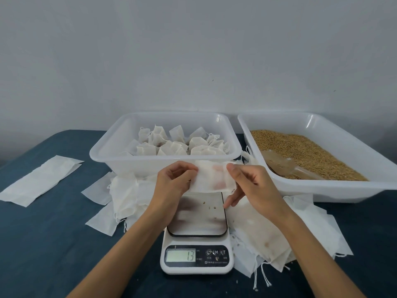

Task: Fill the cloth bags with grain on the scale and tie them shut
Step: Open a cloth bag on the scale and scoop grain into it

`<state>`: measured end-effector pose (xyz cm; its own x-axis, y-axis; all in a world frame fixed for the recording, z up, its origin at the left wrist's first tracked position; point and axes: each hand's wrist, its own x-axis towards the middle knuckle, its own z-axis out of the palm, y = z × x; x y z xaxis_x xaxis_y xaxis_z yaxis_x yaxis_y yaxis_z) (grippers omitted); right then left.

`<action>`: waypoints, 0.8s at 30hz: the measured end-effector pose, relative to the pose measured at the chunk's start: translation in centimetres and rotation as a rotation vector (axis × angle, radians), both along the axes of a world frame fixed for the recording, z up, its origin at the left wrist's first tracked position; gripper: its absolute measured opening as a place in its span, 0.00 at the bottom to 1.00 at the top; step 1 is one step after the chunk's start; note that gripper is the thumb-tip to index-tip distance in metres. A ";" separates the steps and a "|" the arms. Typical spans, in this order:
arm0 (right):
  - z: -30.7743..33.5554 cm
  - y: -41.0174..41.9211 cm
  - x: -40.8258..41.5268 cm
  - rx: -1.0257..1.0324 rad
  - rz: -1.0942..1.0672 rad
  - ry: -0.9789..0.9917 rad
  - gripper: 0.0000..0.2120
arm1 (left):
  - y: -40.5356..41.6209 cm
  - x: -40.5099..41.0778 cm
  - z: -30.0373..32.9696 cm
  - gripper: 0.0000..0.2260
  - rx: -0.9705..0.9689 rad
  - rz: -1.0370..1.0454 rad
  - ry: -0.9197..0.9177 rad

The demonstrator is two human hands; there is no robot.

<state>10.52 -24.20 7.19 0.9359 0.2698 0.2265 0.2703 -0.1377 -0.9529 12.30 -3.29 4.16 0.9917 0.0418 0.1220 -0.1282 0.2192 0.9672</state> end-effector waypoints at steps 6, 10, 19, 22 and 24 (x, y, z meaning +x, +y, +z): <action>1.9 -0.8 0.5 -0.240 0.101 0.048 0.26 | -0.4 -0.3 0.0 0.03 0.088 -0.075 0.004; 5.4 -0.2 0.8 -0.444 0.194 0.052 0.21 | -0.3 -0.6 0.3 0.09 0.095 -0.028 0.022; 10.2 2.3 1.7 -0.415 0.245 0.342 0.39 | -1.4 -2.6 1.1 0.38 0.646 -0.080 -0.361; 10.9 2.6 1.5 -0.608 0.317 0.297 0.41 | -1.6 -2.7 1.0 0.27 0.706 -0.065 -0.428; 11.6 2.6 1.4 -0.731 0.353 0.274 0.41 | -1.5 -2.9 1.3 0.15 0.654 -0.077 -0.425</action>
